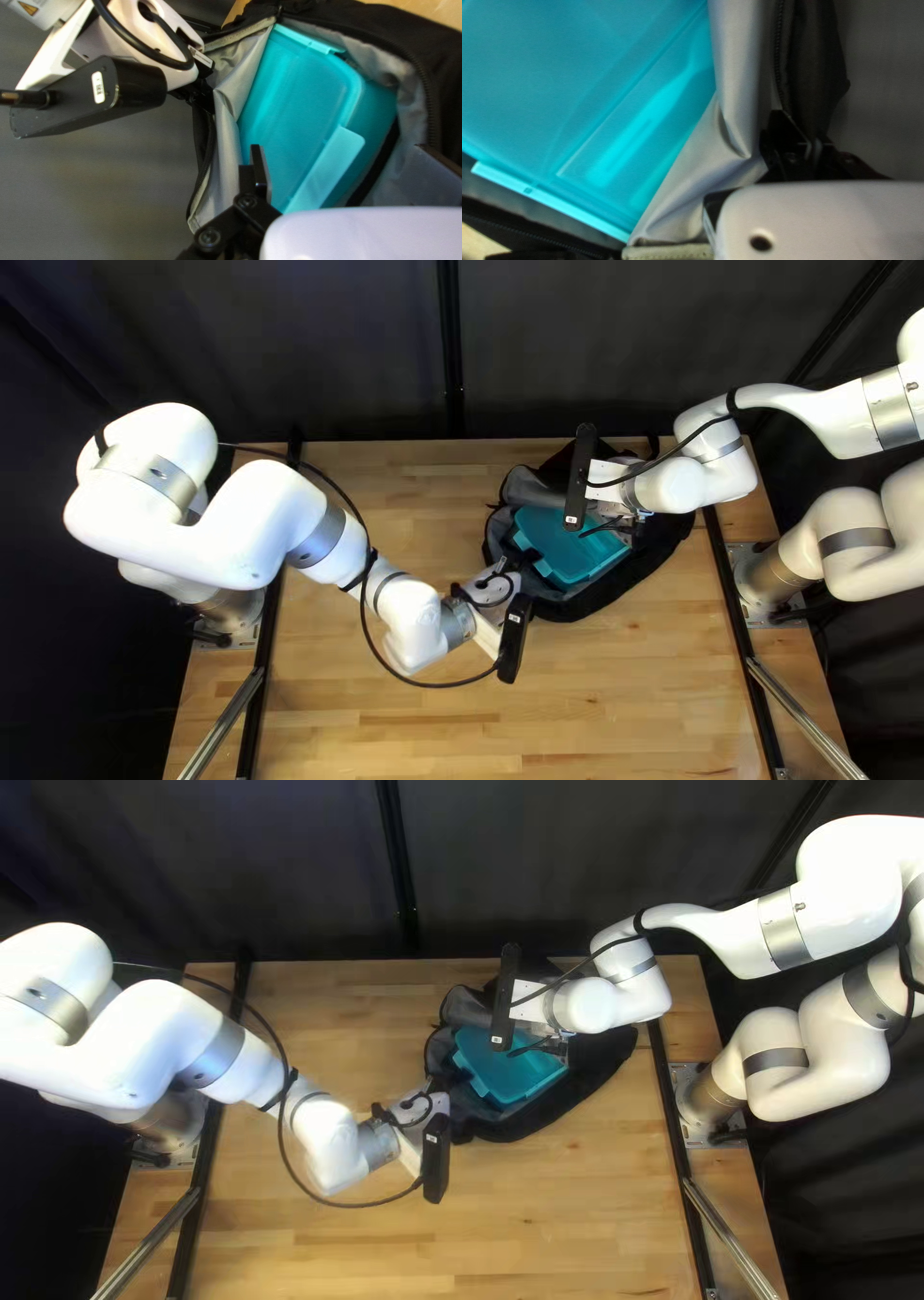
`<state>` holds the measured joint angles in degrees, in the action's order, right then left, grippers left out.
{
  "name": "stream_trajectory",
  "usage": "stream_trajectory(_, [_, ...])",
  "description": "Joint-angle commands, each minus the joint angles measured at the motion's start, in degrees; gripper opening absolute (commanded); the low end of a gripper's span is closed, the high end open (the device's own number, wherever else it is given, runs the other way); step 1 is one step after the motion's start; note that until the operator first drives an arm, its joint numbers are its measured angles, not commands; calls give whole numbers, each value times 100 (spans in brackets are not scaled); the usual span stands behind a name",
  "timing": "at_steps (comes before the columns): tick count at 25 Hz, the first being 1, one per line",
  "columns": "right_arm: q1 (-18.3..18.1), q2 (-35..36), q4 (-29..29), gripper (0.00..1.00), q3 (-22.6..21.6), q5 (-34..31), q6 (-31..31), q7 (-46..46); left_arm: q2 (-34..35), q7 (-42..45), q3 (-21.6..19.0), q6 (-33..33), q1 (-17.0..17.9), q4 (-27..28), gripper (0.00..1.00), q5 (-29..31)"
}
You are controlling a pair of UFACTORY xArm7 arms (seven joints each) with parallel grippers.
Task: Remove a lunch box from a kids backpack
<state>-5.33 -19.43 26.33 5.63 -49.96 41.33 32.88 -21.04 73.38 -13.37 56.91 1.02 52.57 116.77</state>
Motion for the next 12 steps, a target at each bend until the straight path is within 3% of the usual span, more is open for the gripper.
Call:
stream_trajectory(1, [0,0,0,0,0,0,0,0,-158,-267,40,-11,-20,185,100,-146])
stream_trajectory(12, [0,0,0,0,0,0,0,0,-544,-1121,64,69,10,686,100,-697])
